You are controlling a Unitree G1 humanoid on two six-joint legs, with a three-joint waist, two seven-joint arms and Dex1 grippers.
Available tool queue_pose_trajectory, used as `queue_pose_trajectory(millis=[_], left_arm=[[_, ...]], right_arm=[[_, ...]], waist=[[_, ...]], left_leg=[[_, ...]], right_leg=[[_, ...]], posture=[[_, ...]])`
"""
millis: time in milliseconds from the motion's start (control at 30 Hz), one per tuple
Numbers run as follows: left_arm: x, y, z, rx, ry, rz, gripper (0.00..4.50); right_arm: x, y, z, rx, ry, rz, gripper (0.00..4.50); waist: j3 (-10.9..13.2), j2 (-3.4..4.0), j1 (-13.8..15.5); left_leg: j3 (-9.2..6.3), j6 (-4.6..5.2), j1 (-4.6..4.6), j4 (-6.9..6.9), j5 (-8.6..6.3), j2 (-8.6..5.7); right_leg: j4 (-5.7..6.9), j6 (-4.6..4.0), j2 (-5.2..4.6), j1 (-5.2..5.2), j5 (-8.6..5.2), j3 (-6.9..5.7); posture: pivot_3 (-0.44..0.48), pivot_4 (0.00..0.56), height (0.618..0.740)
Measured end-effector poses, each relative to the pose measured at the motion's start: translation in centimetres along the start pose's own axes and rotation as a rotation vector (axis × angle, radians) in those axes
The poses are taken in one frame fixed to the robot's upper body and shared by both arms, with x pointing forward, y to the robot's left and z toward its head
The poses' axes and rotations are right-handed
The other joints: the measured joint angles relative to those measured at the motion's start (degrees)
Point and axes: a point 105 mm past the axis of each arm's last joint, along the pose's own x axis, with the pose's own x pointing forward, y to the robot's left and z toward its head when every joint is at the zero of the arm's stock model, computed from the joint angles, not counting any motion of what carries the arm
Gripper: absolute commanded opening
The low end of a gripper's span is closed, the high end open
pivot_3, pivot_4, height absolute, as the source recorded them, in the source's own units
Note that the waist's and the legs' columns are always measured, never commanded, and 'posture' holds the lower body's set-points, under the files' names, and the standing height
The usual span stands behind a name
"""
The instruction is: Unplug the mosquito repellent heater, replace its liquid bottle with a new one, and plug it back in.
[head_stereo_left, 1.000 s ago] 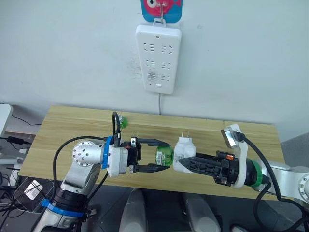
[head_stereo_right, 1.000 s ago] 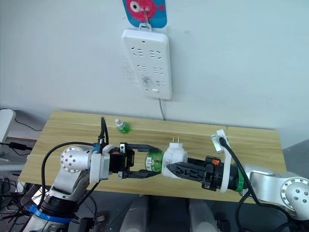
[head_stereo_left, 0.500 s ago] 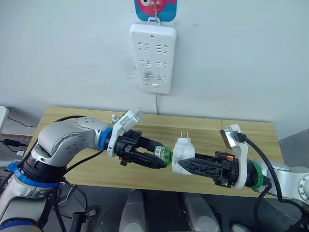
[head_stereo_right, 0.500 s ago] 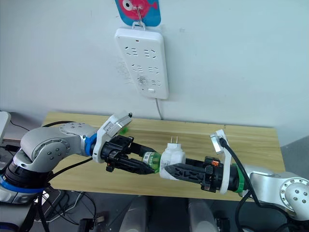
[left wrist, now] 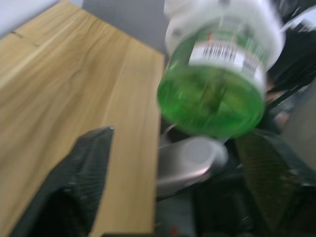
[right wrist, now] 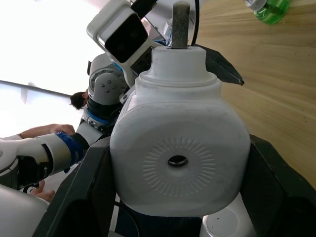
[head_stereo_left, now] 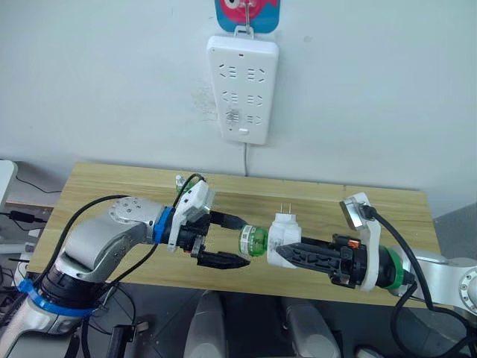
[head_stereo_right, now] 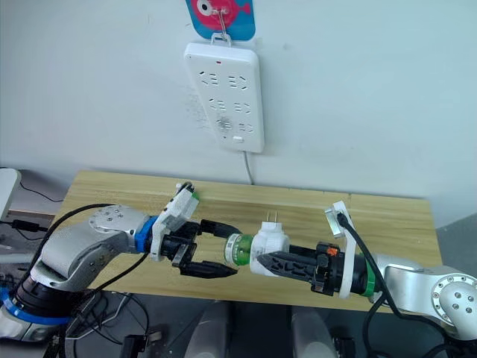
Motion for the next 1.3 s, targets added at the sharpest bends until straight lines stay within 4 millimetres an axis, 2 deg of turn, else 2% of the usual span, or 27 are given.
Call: queue_pose_trajectory(millis=[100, 233, 400, 533, 633, 767, 900, 933, 1033, 1100, 1200, 1300], left_arm=[[-0.1, -0.3, -1.0, 0.105, 0.007, 0.006, 4.50], [0.5, 0.1, -1.9, 0.362, -0.092, 0.122, 4.50], [0.1, -0.7, 0.0, 0.663, -0.237, 0.210, 4.50], [0.4, -0.6, 1.5, 0.757, -0.298, 0.243, 4.50], [0.7, -0.8, 1.7, 0.785, -0.301, 0.220, 4.50], [1.3, -1.2, 1.5, 0.784, -0.300, 0.172, 3.63], [1.5, -1.4, 1.6, 0.771, -0.311, 0.146, 2.41], [1.5, -1.4, 1.7, 0.768, -0.305, 0.140, 2.25], [1.4, -1.3, 1.9, 0.730, -0.286, 0.110, 2.25], [1.3, -1.4, 2.2, 0.592, -0.216, 0.032, 2.25], [1.0, -1.5, 3.1, 0.227, -0.130, -0.080, 2.25], [0.6, -1.2, 4.3, -0.065, -0.098, -0.148, 2.25]], right_arm=[[0.0, -0.1, 0.0, 0.004, -0.004, -0.003, 2.99], [0.0, -0.2, 0.1, 0.006, -0.013, -0.010, 2.99], [0.0, -0.3, 0.1, 0.008, -0.021, -0.020, 2.99], [-0.1, -0.3, 0.1, 0.014, -0.020, -0.023, 2.99], [-0.1, -0.3, 0.2, 0.010, -0.025, -0.024, 2.99], [-0.1, -0.3, 0.2, 0.009, -0.026, -0.024, 2.99], [-0.2, -0.4, 0.2, 0.010, -0.027, -0.026, 2.99], [-0.2, -0.3, 0.2, 0.009, -0.029, -0.026, 2.99], [-0.2, -0.3, 0.2, 0.008, -0.029, -0.024, 2.99], [-0.2, -0.4, -0.1, 0.017, -0.016, -0.027, 2.99], [-0.1, -0.1, -0.4, 0.017, 0.000, -0.011, 2.99], [-0.1, 0.2, -0.1, 0.006, -0.012, 0.014, 2.99]], waist=[[0.0, 0.00, 0.1], [0.0, 0.00, 0.2], [0.0, -0.02, 0.4], [0.0, -0.02, 0.6], [0.0, -0.02, 0.4], [0.0, -0.02, 0.2], [0.0, -0.02, 0.2], [0.0, -0.02, 0.2], [0.0, -0.02, 0.2], [0.0, -0.04, 0.2], [0.0, -0.03, 0.1], [0.0, -0.03, -0.2]], left_leg=[[0.05, 0.00, 0.00, 0.00, 0.00, 0.00], [0.10, 0.00, 0.00, 0.01, 0.00, -0.02], [0.07, 0.01, -0.01, 0.02, 0.00, -0.02], [0.07, 0.06, -0.01, 0.06, -0.03, -0.05], [0.07, 0.05, -0.01, 0.05, -0.03, -0.04], [0.06, 0.05, -0.01, 0.04, -0.03, -0.04], [0.04, 0.06, -0.01, 0.05, -0.03, -0.04], [0.04, 0.06, -0.01, 0.05, -0.03, -0.04], [0.02, 0.06, -0.01, 0.05, -0.03, -0.04], [-0.09, 0.06, -0.02, 0.05, -0.03, -0.03], [-0.14, 0.10, -0.02, 0.04, -0.05, -0.03], [-0.12, 0.15, -0.02, 0.05, -0.08, -0.05]], right_leg=[[0.00, 0.00, -0.02, 0.00, 0.00, 0.05], [-0.02, -0.01, -0.07, 0.00, 0.01, 0.09], [0.03, -0.01, -0.06, 0.01, 0.01, 0.06], [0.02, 0.01, -0.06, 0.02, 0.03, 0.06], [0.03, 0.01, -0.05, 0.02, 0.03, 0.06], [0.03, 0.01, -0.04, 0.02, 0.03, 0.05], [0.04, 0.01, -0.04, 0.02, 0.03, 0.04], [0.05, 0.01, -0.04, 0.02, 0.03, 0.04], [0.06, 0.01, -0.03, 0.02, 0.03, 0.03], [0.08, 0.01, -0.01, 0.02, 0.03, -0.05], [0.11, 0.01, 0.01, 0.02, 0.02, -0.10], [0.11, 0.02, 0.00, 0.02, 0.02, -0.10]], posture=[[-0.079, 0.345, 0.697], [-0.083, 0.345, 0.697], [-0.082, 0.345, 0.697], [-0.086, 0.341, 0.697], [-0.093, 0.338, 0.697], [-0.097, 0.337, 0.697], [-0.096, 0.336, 0.697], [-0.096, 0.336, 0.697], [-0.082, 0.336, 0.697], [-0.082, 0.336, 0.697], [-0.074, 0.333, 0.697], [-0.074, 0.333, 0.697]])
